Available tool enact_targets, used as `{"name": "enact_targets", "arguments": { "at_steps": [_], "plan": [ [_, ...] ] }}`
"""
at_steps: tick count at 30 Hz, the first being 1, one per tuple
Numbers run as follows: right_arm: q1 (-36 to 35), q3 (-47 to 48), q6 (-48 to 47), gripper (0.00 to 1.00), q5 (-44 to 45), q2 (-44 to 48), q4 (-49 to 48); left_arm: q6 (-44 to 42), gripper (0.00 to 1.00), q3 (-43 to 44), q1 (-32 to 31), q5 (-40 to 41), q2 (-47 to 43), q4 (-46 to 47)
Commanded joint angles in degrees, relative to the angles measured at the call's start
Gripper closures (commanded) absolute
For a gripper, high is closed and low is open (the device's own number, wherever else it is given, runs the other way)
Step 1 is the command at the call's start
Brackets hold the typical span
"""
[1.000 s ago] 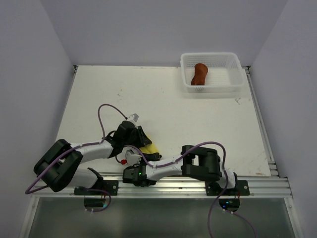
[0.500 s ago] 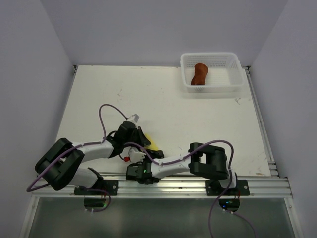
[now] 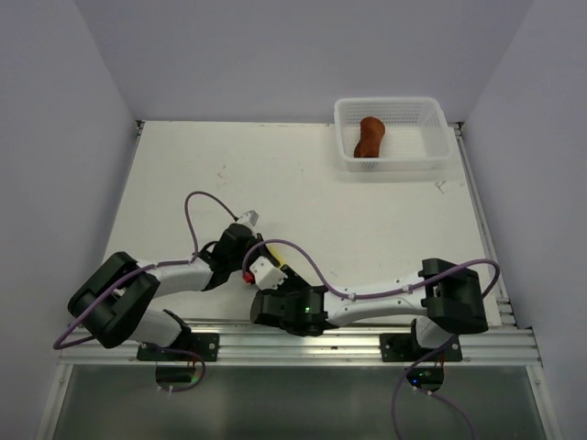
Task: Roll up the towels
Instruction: Roll the towel
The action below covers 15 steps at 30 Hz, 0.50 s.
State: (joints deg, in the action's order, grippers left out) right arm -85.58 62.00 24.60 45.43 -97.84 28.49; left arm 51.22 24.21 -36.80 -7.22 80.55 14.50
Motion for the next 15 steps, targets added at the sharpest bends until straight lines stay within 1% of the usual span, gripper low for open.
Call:
{"name": "enact_targets", "arguments": {
  "at_steps": [1, 3, 7, 9, 10, 12, 13, 15],
  "plan": [
    [-0.1, -3.7, 3.3, 0.44, -1.7, 8.1, -5.1, -4.2, 0.9, -1.5, 0.3, 6.1, 2.9, -8.9],
    [0.0, -6.4, 4.1, 0.44, -1.7, 12.2, -6.7, -4.4, 0.9, -1.4, 0.3, 6.1, 3.0, -8.7],
    [1.3, -9.6, 5.5, 0.43, -3.1, 16.7, -8.8, -4.5, 0.9, -1.2, 0.3, 6.0, 3.0, -8.8],
    [3.0, -11.4, 7.4, 0.44, -6.7, 17.9, -10.4, -4.6, 0.9, -1.3, 0.3, 6.0, 3.1, -8.7],
    [5.9, -12.0, 8.0, 0.45, -9.2, 19.3, -11.2, -4.6, 0.9, -1.3, 0.3, 6.1, 3.0, -8.7],
    [9.8, -14.7, 11.0, 0.48, -18.1, 20.5, -14.9, -4.6, 0.9, -1.3, 0.3, 6.0, 2.9, -8.9],
    [13.7, -15.7, 11.7, 0.48, -21.5, 21.2, -16.6, -4.5, 0.9, -1.4, 0.3, 6.0, 2.7, -8.9],
    [17.0, -17.3, 14.0, 0.49, -28.7, 21.5, -20.1, -4.5, 0.9, -1.5, 0.3, 6.2, 2.3, -8.9]
  ]
}}
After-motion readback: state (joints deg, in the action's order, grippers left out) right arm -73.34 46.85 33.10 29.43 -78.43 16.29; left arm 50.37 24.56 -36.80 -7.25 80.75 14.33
